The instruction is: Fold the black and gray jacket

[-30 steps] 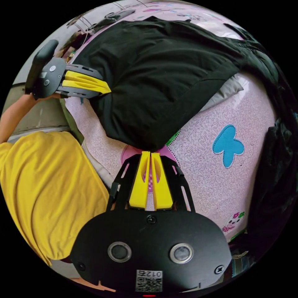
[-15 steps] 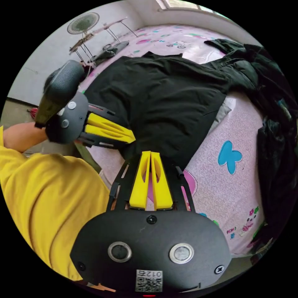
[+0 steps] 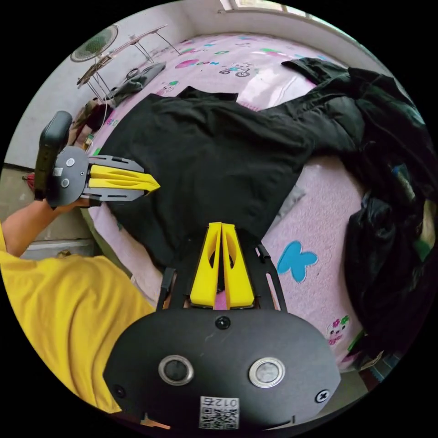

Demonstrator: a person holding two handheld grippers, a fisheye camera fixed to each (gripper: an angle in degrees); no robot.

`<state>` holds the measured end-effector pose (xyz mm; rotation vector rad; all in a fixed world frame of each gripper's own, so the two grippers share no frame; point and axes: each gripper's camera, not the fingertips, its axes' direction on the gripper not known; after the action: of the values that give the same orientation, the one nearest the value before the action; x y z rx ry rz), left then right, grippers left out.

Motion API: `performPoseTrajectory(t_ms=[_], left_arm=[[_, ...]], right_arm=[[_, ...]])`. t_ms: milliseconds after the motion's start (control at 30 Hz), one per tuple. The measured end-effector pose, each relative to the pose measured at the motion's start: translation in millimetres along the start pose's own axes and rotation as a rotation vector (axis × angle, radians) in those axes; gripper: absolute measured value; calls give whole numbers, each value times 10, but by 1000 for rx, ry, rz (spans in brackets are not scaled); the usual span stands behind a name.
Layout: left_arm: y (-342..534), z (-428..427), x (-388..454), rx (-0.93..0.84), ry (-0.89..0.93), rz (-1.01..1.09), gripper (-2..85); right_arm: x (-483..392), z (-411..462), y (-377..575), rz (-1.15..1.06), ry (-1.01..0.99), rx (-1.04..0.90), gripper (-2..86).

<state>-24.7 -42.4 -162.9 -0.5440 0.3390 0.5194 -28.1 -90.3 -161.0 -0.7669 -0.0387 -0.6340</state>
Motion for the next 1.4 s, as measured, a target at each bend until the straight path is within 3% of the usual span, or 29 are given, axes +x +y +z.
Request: performPoseTrajectory(t_ms=[167,367,533,633,733,900,1100,1267,1400], left_arm=[[-121,157,-136,-59,-28,30,-1],[-73,210,-178,-34,-80,59,1],[-25,146,-471,-12,12,14,1],[81,-62,-778,52,97,-24,-1],[232,-285,-1249,106,15,-99,-1],[319,-234,-2228,39,-8,-281,-2],[125,-57,-2667,-49,-16,-267,-2],[75,-26,-2862,-77,10,-205,-2],[164,-124,-3057,-48,46,-266,-1]], right_arm=[[-45,163,-411,-48,136,-131,0],[16,62,-486,1,150,-170,0],[-75,3,-639,21,165,-164,3],[14,-114,-641,65,90,-128,2],[19,-349,-679,74,68,-87,1],[-265,-558,-1129,-43,40,26,0],[-534,-322,-1835,-158,149,-26,0],[-204,-281,-2075,-47,-63,-103,-1],[-179,-347,-2121,1,-75,-112,-1]])
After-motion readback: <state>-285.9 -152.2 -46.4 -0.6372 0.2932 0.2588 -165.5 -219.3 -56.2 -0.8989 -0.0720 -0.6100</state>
